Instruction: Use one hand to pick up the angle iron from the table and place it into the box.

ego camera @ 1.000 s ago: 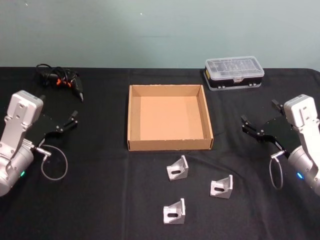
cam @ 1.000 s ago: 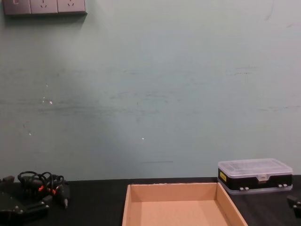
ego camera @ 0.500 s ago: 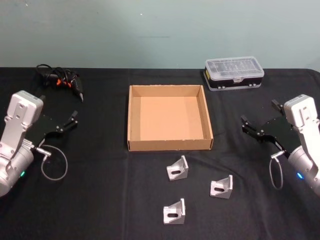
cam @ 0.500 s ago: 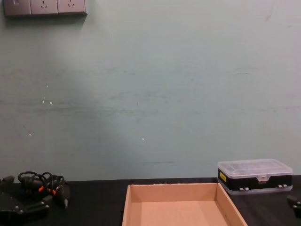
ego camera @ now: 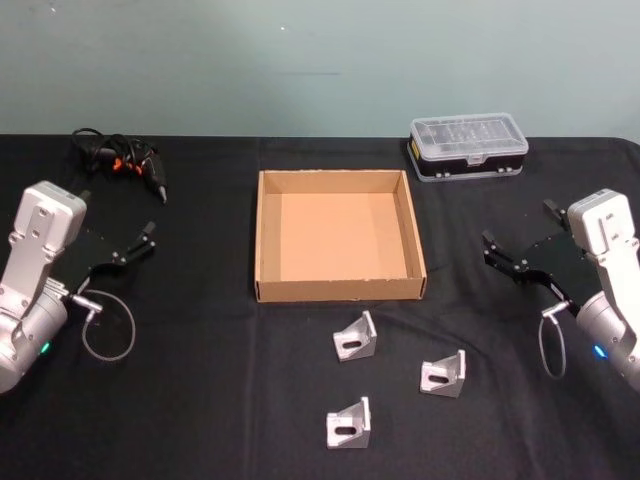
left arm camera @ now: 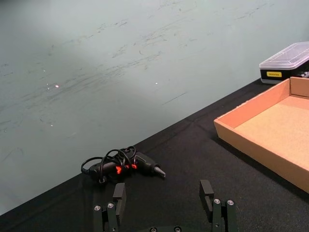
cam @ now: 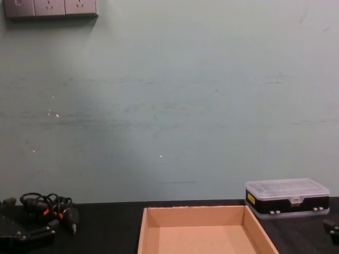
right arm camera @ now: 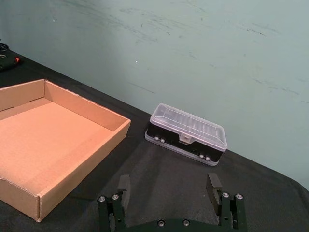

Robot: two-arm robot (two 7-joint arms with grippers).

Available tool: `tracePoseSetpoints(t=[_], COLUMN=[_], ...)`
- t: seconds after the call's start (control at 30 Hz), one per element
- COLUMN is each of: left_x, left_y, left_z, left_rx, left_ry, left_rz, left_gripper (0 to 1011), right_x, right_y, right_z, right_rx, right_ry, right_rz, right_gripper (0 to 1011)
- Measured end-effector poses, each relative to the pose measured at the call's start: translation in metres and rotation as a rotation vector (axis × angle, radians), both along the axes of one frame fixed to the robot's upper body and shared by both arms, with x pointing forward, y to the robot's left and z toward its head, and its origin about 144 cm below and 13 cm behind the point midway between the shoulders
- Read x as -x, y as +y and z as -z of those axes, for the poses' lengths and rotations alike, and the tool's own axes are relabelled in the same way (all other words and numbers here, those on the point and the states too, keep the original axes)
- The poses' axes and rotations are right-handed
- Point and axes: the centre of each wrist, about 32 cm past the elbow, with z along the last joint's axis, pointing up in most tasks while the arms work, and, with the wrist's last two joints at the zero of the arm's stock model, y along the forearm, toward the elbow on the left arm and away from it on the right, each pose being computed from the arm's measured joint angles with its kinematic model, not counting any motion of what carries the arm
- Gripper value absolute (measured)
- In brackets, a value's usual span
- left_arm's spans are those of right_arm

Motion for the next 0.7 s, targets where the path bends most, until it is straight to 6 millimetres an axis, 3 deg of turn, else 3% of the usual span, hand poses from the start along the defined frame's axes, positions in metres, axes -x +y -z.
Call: tracePoseSetpoints(t=[0.7], left_x=[0.0], left_y=[0.0], left_z=[0.0], left_rx=[0.0], left_ry=[0.0], left_rz=[0.0], left_gripper=[1000], right_x=[0.0009], right_y=[-0.0019], right_z=[-0.001], right_rx=[-0.006], right_ry=[-0.001], right_rz=[-0.003], right_gripper=[1003])
